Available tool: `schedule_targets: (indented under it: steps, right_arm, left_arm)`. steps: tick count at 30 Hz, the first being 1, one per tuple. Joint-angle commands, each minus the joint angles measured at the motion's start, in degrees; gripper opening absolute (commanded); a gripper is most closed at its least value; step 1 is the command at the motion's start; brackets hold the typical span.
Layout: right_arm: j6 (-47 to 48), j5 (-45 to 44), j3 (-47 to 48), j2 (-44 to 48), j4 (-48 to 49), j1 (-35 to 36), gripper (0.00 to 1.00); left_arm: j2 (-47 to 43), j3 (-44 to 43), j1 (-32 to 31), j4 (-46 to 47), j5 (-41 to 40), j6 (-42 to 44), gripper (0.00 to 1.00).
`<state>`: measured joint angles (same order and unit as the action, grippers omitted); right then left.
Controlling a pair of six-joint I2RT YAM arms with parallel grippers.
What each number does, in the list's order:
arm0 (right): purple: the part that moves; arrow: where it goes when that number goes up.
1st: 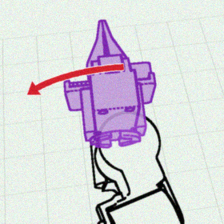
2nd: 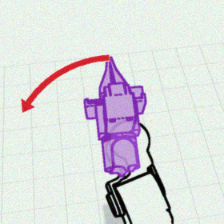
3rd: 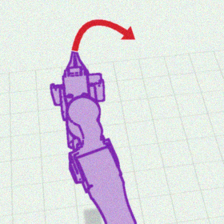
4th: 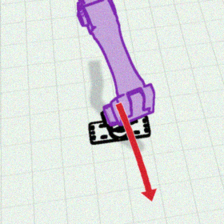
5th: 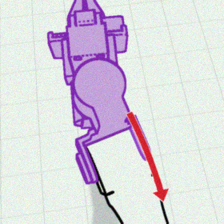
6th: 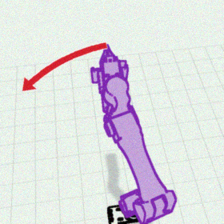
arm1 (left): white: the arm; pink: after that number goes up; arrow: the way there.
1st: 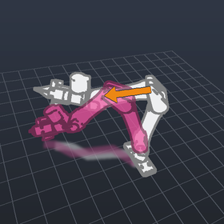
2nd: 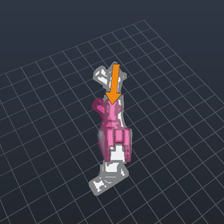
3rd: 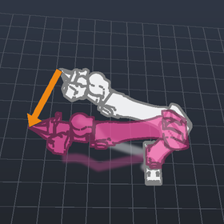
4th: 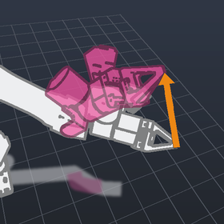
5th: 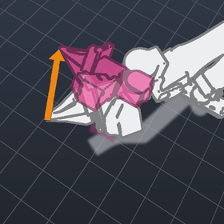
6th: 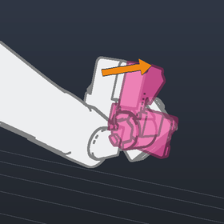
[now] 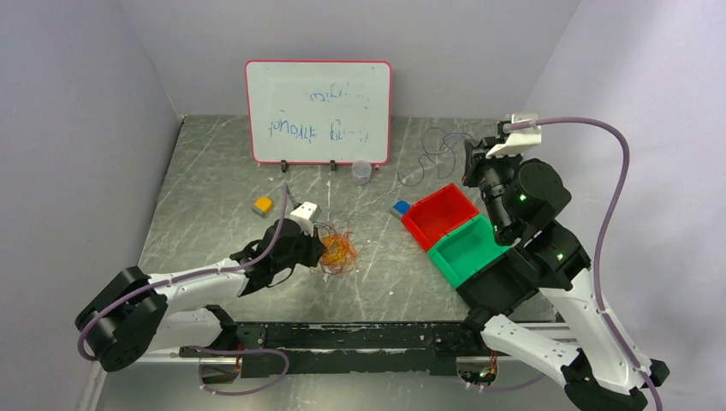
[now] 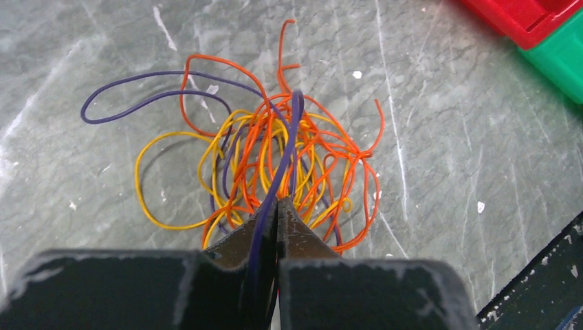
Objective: Untangle the cables
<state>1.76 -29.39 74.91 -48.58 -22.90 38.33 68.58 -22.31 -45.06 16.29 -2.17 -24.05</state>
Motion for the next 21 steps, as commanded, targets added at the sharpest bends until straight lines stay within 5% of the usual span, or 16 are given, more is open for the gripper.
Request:
schedule_targets:
  steps: [1,10,21]
  right_arm:
    - [-0.7,-6.9,1.1,1.2,-1.8,0.0,0.00]
    - [-6.4,-13.1,-6.2,-1.9,-4.9,-0.1,0.00]
    - [-14.0,-12.8,-6.8,-12.4,-8.8,-2.4,0.00]
  left_arm:
    - [-1.5,-0.3,-0.1,-4.8,-3.2,-1.3,0.07]
    - [-6.6,-6.6,-0.1,-14.4,-4.7,1.9,0.11]
    - [-4.7,-16.5,-0.4,-25.8,9.4,7.1,0.08]
